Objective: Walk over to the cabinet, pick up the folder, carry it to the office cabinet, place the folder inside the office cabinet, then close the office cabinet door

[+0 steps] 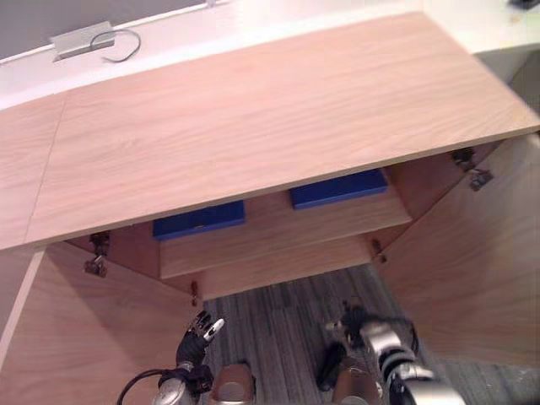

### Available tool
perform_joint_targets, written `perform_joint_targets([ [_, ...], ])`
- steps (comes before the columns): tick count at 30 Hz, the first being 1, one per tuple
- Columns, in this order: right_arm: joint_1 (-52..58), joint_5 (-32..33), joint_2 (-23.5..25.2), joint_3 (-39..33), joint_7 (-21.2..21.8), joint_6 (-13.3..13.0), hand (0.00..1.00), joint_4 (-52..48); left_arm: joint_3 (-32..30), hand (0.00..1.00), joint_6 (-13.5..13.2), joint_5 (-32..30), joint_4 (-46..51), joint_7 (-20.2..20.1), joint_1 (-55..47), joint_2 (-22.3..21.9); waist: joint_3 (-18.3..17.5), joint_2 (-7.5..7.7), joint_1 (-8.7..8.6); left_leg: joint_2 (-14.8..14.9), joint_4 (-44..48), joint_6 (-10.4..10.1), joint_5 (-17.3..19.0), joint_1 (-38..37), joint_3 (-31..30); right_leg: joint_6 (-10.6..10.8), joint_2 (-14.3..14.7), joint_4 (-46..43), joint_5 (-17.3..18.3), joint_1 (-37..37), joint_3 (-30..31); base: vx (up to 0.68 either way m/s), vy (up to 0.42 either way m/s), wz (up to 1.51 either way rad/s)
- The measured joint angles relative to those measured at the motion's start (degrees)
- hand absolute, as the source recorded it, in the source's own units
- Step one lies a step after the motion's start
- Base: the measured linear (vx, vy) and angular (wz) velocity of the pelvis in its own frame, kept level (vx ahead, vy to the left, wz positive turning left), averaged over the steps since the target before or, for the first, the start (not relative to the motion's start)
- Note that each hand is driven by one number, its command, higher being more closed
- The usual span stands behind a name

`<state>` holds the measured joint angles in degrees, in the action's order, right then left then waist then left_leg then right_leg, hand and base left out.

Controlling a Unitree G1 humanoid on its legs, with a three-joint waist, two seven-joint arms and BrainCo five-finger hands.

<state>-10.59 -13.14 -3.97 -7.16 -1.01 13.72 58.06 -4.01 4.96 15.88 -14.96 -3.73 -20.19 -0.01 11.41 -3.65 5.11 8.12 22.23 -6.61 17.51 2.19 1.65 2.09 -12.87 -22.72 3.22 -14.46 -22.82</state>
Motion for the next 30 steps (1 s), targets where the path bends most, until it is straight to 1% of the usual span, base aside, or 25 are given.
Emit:
perform_joint_targets([
  [1, 2.0, 1.0, 1.0, -1.1, -0.5, -0.1, 0.0, 0.0, -0.3, 0.0, 0.0, -0.2, -0.7, 0.3, 0.1, -0.1, -0.4, 0.69, -0.25, -0.1, -0.3, 0.1, 0.0, -0.7, 0.9, 0.2, 0.2, 0.4, -0.5, 0.3, 0.8, -0.03, 0.159, -0.6],
  [2, 5.6, 3.3, 2.4, -3.3, -1.9, -2.0, 0.0, -1.8, -1.0, 0.0, 0.0, -0.3, -2.9, 1.2, 0.8, -0.8, -0.8, 1.4, -1.11, -0.5, -1.0, 0.3, 0.0, -2.4, 1.9, 0.4, 0.4, 1.8, -1.5, 1.5, 1.7, -0.03, 0.149, -0.52],
  [3, 7.6, 5.6, 3.3, -5.5, -2.6, -2.7, 0.0, -3.2, -2.3, 0.0, 0.0, -0.3, -5.9, 2.2, 1.7, -1.8, -1.3, 1.86, -2.19, -1.0, -2.2, 1.0, -0.4, -4.1, 3.3, 0.8, 0.6, 3.1, -2.8, 2.1, 2.9, -0.04, 0.123, -0.53],
  [4, 8.1, 6.6, 3.7, -6.4, -3.0, -2.8, 0.0, -3.5, -2.9, 0.0, -0.1, -0.4, -7.7, 2.5, 2.2, -2.3, -1.7, 1.97, -2.53, -1.2, -2.8, 1.3, -0.6, -4.7, 4.3, 0.9, 0.7, 3.9, -3.5, 2.3, 3.6, -0.06, 0.128, -0.63],
  [7, 9.4, 12.1, 4.9, -11.4, -5.0, -4.1, 0.0, -4.0, -5.1, 0.0, -0.5, -1.0, -17.9, 4.6, 5.3, -2.9, -2.5, 2.31, -2.93, -2.3, -5.7, 2.2, -1.4, -8.0, 9.2, 1.1, 1.2, 6.8, -6.2, 2.8, 7.6, -0.07, 0.122, -0.72],
  [10, 10.4, 15.1, 5.4, -15.3, -6.3, -4.7, 0.0, -4.6, -12.5, 0.0, -1.6, -2.8, -28.1, 6.2, 8.7, -3.1, -2.2, 2.81, -3.15, -2.8, -8.8, 2.3, -2.0, -12.5, 14.6, 0.7, 1.8, 8.3, -6.4, 3.1, 9.0, -0.06, 0.082, -0.83],
  [12, 10.4, 17.3, 5.5, -17.8, -6.9, -5.1, 0.0, -4.6, -15.8, 0.0, -2.8, -4.2, -32.2, 7.3, 10.0, -3.2, -2.3, 2.45, -3.23, -2.6, -11.9, 1.8, -2.8, -16.1, 20.5, -2.8, 0.4, 6.7, -4.1, 3.0, 2.7, 0.04, 0.06, -1.58],
  [13, 10.4, 19.0, 5.5, -18.7, -7.6, -5.5, 0.0, -4.6, -16.6, 0.0, -3.0, -5.6, -34.0, 7.9, 10.4, -3.2, -2.6, 1.9, -3.32, -1.5, -13.4, 1.5, -3.1, -18.6, 25.7, -5.9, -0.8, 4.5, -1.9, 3.5, -5.3, 0.07, 0.021, -1.59],
  [14, 10.4, 19.2, 5.5, -18.7, -8.0, -5.6, 0.0, -4.4, -16.7, 0.0, -3.0, -6.3, -34.3, 8.1, 10.7, -3.1, -2.6, 2.33, -3.25, -1.5, -13.5, 1.5, -3.1, -19.3, 27.2, -7.0, -1.8, 3.7, -0.9, 3.7, -8.6, 0.12, -0.043, -2.09],
  [15, 11.0, 19.3, 6.2, -19.5, -8.8, -5.9, 0.0, -4.1, -17.0, 0.0, -3.1, -7.5, -34.6, 8.6, 12.0, -2.4, -2.8, 4.05, -3.21, -1.5, -12.8, 1.5, -3.1, -20.5, 29.4, -9.1, -3.8, 2.0, -0.3, 4.1, -15.3, 0.12, -0.084, -1.38],
  [16, 11.0, 19.4, 6.4, -19.9, -8.8, -6.0, 0.0, -4.1, -17.0, 0.0, -3.0, -7.6, -35.0, 8.7, 12.3, -2.3, -2.9, 4.27, -3.19, -1.3, -12.4, 1.5, -3.1, -20.6, 29.7, -10.1, -3.8, 1.9, -0.1, 4.2, -16.4, 0.18, -0.144, -1.66],
  [17, 11.1, 20.3, 6.9, -20.7, -9.3, -6.1, 0.0, -3.9, -17.1, 0.0, -2.8, -7.6, -36.3, 9.0, 13.4, -1.6, -3.0, 4.87, -3.04, -0.2, -10.3, 2.1, -3.3, -20.6, 30.4, -12.4, -3.5, 1.8, 1.9, 5.1, -20.1, 0.22, -0.204, -1.41],
  [18, 11.4, 21.0, 7.0, -21.0, -9.6, -6.1, 0.0, -3.9, -17.1, 0.0, -2.7, -7.5, -36.8, 9.1, 14.0, -1.7, -2.9, 4.3, -2.93, 1.4, -8.8, 2.8, -3.8, -20.8, 30.2, -11.1, -4.2, -0.7, 5.0, 5.7, -23.2, 0.23, -0.234, -1.47],
  [19, 11.6, 21.0, 6.8, -21.1, -9.8, -6.1, 0.0, -3.9, -17.1, 0.0, -2.8, -7.5, -36.7, 9.1, 14.2, -1.8, -2.9, 4.43, -3.05, 1.6, -8.1, 2.8, -3.7, -21.2, 30.0, -11.2, -6.0, -4.7, 6.8, 5.3, -23.2, 0.26, -0.241, -1.13],
  [20, 13.0, 21.0, 6.8, -22.5, -9.9, -6.1, 0.0, -3.9, -17.2, 0.0, -3.0, -7.4, -36.6, 9.1, 14.8, -1.4, -3.8, 6.12, -3.63, 0.0, -6.8, 2.0, -2.8, -22.2, 30.3, -8.8, -9.3, -8.4, 5.9, 6.4, -24.4, 0.37, -0.238, -1.21],
  [21, 13.3, 21.0, 6.5, -23.7, -9.9, -6.2, 0.0, -3.1, -17.2, 0.0, -3.0, -7.2, -37.5, 9.2, 14.6, -1.3, -3.9, 4.97, -2.75, 1.6, -3.7, 1.8, -2.3, -22.8, 31.9, -7.5, -6.9, -7.6, 5.4, 6.2, -22.4, 0.32, -0.18, -1.22],
  [22, 13.1, 21.0, 6.5, -23.8, -9.9, -6.1, 0.0, -3.1, -17.2, 0.0, -2.9, -7.2, -38.5, 9.2, 14.8, -1.3, -4.1, 5.1, -3.15, 3.1, 0.2, 2.7, -2.5, -21.1, 32.5, -7.7, -5.0, -5.3, 4.8, 6.2, -20.8, 0.31, -0.183, -1.16],
  [23, 13.1, 20.9, 6.4, -23.9, -10.0, -6.1, 0.0, -2.8, -17.2, 0.0, -2.9, -7.2, -38.9, 9.2, 14.8, -1.3, -4.1, 5.31, -3.09, 3.1, 0.4, 3.1, -0.5, -20.7, 32.0, -7.7, -3.2, -3.2, 3.9, 6.2, -19.3, 0.12, -0.089, -1.17],
  [24, 12.5, 21.0, 6.2, -24.1, -10.1, -6.2, 0.0, -0.6, -16.3, 0.0, -3.1, -7.2, -39.8, 9.2, 14.8, -1.0, -4.5, 4.69, -2.94, 1.7, -6.2, 3.6, 0.7, -19.8, 31.0, -8.3, 1.0, 3.2, 0.9, 6.7, -16.8, 0.1, -0.087, -1.16],
  [25, 11.8, 20.9, 6.2, -24.3, -10.1, -6.3, 0.0, 0.5, -15.6, 0.0, -3.1, -7.2, -40.1, 9.3, 14.8, -0.7, -4.5, 4.81, -2.99, 0.7, -9.0, 3.8, 0.5, -19.0, 30.6, -7.8, 2.4, 5.4, 0.1, 6.9, -15.8, -0.07, 0.0, -1.31],
  [26, 11.0, 21.0, 5.8, -24.6, -10.1, -6.3, 0.0, 2.0, -14.8, 0.0, -3.1, -7.3, -40.5, 9.4, 15.0, 0.0, -4.3, 4.57, -3.12, 0.0, -13.4, 4.1, -1.7, -17.3, 29.2, -7.5, 4.5, 8.4, -1.6, 7.6, -14.5, -0.17, -0.019, -1.07],
  [27, 10.8, 21.0, 5.5, -24.8, -10.1, -6.4, 0.0, 3.0, -14.6, 0.0, -3.1, -7.4, -41.4, 9.6, 14.8, 0.3, -4.6, 4.77, -2.8, -0.4, -13.4, 3.6, -3.7, -17.7, 28.2, -6.7, 5.7, 9.5, -2.4, 7.8, -13.1, -0.16, -0.028, -0.9],
  [28, 11.3, 21.1, 5.4, -24.8, -10.1, -6.4, 0.0, 3.1, -14.9, 0.0, -2.9, -7.6, -42.2, 9.7, 14.8, 0.4, -5.0, 4.21, -3.44, -0.3, -14.2, 3.3, -3.8, -18.1, 28.4, -6.2, 6.3, 10.2, -2.8, 8.0, -13.0, -0.1, -0.035, -0.47],
  [29, 11.8, 22.2, 5.4, -25.5, -10.0, -6.6, 0.0, 3.3, -14.7, 0.0, -2.8, -8.7, -43.2, 9.9, 15.3, 0.7, -5.0, 4.2, -4.35, -0.3, -15.2, 3.3, -3.8, -18.5, 28.4, -5.9, 6.9, 11.6, -3.7, 8.6, -13.0, 0.0, -0.014, -0.05],
  [30, 11.9, 23.1, 5.3, -25.4, -10.0, -6.6, 0.0, 3.4, -14.6, 0.0, -2.8, -9.0, -43.4, 10.0, 15.5, 0.8, -4.9, 4.3, -4.43, -0.4, -15.2, 3.2, -3.9, -18.5, 28.4, -5.9, 7.1, 12.4, -4.3, 8.8, -13.0, 0.0, 0.0, 0.0],
])
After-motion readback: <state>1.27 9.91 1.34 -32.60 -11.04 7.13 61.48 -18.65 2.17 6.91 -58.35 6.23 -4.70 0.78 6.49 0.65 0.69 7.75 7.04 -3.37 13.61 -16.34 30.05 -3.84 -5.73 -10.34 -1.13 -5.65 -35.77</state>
